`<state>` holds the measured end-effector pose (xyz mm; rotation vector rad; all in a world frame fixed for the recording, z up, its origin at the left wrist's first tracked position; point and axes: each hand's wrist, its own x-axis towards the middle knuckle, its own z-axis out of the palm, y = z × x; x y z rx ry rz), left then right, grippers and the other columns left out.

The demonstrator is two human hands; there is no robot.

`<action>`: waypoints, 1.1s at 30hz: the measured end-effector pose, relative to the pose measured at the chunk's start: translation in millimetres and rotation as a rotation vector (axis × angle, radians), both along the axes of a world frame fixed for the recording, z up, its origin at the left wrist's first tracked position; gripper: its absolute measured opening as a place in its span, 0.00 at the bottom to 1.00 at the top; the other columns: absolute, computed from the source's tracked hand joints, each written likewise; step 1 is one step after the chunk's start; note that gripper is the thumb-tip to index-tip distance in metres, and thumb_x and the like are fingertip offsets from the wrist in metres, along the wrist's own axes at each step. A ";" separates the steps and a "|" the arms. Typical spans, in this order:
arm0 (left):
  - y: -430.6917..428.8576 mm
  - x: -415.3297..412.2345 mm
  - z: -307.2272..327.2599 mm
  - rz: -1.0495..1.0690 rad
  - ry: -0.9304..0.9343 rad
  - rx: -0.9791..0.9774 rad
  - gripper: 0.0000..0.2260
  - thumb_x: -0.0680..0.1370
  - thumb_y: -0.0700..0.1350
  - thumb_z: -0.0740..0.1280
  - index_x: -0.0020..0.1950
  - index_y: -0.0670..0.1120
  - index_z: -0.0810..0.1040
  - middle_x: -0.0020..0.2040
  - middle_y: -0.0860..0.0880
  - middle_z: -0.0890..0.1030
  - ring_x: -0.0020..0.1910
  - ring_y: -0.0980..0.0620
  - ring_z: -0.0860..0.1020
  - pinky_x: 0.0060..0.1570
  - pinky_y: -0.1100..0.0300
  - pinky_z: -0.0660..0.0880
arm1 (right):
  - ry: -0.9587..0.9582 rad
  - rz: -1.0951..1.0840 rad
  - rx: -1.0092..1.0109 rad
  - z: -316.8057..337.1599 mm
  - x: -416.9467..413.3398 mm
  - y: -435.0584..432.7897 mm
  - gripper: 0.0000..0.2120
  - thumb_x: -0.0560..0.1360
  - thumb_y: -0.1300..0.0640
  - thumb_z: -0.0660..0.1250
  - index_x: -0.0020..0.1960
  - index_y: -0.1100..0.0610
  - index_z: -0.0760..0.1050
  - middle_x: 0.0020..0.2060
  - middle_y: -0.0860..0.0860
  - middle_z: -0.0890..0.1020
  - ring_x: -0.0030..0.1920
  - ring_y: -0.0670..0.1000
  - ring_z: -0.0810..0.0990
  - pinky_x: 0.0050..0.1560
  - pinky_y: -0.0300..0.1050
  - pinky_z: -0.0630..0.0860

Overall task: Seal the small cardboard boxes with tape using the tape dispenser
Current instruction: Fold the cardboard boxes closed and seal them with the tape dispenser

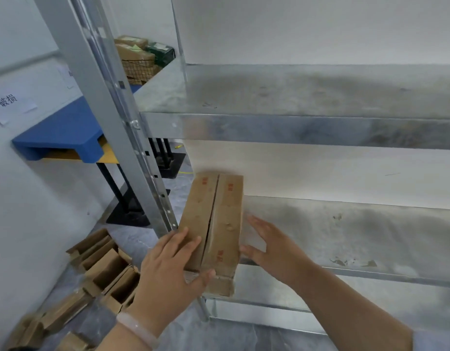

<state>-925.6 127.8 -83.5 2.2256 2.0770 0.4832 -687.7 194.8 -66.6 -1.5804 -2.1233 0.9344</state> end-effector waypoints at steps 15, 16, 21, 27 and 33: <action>57.5 277.1 76.9 -0.626 -0.073 0.424 0.23 0.76 0.59 0.59 0.69 0.51 0.74 0.68 0.51 0.75 0.66 0.48 0.73 0.65 0.46 0.70 | -0.389 -0.528 0.579 64.7 243.8 -112.5 0.29 0.74 0.37 0.58 0.71 0.51 0.71 0.70 0.48 0.73 0.72 0.48 0.65 0.68 0.47 0.64; 54.6 302.0 80.1 -0.658 -0.086 0.439 0.23 0.76 0.59 0.59 0.69 0.51 0.73 0.68 0.51 0.75 0.66 0.48 0.73 0.66 0.46 0.70 | -0.404 -0.561 0.566 66.4 263.0 -122.1 0.30 0.75 0.37 0.58 0.71 0.51 0.70 0.70 0.48 0.72 0.72 0.48 0.65 0.68 0.48 0.64; 28.9 443.6 86.4 -0.811 -0.195 0.476 0.23 0.76 0.57 0.62 0.70 0.51 0.73 0.68 0.52 0.74 0.66 0.49 0.73 0.64 0.46 0.70 | -0.476 -0.693 0.513 75.6 377.9 -174.0 0.33 0.75 0.34 0.54 0.75 0.49 0.64 0.74 0.46 0.66 0.75 0.48 0.60 0.74 0.50 0.59; -15.9 611.5 88.2 -0.949 -0.352 0.473 0.23 0.75 0.56 0.62 0.68 0.49 0.75 0.65 0.51 0.76 0.63 0.50 0.73 0.62 0.53 0.70 | -0.553 -0.842 0.454 86.8 523.2 -246.2 0.35 0.74 0.30 0.49 0.77 0.45 0.56 0.74 0.38 0.55 0.77 0.40 0.48 0.77 0.42 0.46; -48.9 739.4 79.8 -1.074 -0.429 0.358 0.24 0.75 0.58 0.63 0.69 0.51 0.73 0.65 0.52 0.76 0.64 0.49 0.74 0.58 0.51 0.75 | -0.547 -1.029 0.384 97.3 624.7 -295.1 0.33 0.76 0.33 0.53 0.76 0.39 0.44 0.73 0.33 0.45 0.72 0.33 0.37 0.74 0.37 0.37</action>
